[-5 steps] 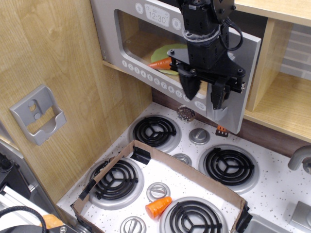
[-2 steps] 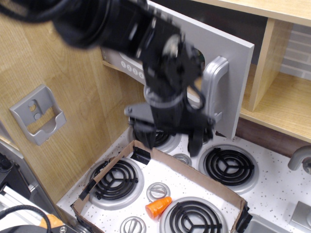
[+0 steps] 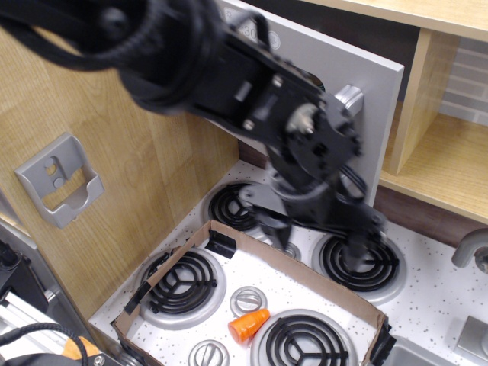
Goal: Open microwave
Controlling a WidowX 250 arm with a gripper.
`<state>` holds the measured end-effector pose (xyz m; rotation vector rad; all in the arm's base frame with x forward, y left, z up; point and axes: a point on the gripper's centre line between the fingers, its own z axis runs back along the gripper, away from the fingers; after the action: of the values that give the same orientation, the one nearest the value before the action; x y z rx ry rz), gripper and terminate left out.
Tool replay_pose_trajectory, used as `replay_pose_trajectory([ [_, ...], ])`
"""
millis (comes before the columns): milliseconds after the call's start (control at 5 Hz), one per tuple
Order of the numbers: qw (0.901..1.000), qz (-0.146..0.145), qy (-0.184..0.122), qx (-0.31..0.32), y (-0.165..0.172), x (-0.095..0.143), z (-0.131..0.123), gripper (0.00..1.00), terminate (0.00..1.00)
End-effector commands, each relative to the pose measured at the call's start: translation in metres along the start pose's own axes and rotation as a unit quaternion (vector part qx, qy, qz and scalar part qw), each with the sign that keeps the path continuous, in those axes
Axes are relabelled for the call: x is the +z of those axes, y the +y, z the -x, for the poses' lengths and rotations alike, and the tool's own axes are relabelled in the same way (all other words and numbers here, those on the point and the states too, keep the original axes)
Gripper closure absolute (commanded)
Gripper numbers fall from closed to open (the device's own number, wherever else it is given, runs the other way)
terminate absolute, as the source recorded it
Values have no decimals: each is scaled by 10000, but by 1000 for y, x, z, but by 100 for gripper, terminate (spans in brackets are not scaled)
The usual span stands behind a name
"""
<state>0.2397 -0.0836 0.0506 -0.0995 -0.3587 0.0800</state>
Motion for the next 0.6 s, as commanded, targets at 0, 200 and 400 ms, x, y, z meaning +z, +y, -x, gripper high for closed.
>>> replay_pose_trajectory([
  [0,9978,196,215,-596,-64,14,-47,0,0],
  [200,9982,322,502,-43,-101,31,-65,0,0],
  [400,9985,92,537,-5,-125,34,-75,0,0],
])
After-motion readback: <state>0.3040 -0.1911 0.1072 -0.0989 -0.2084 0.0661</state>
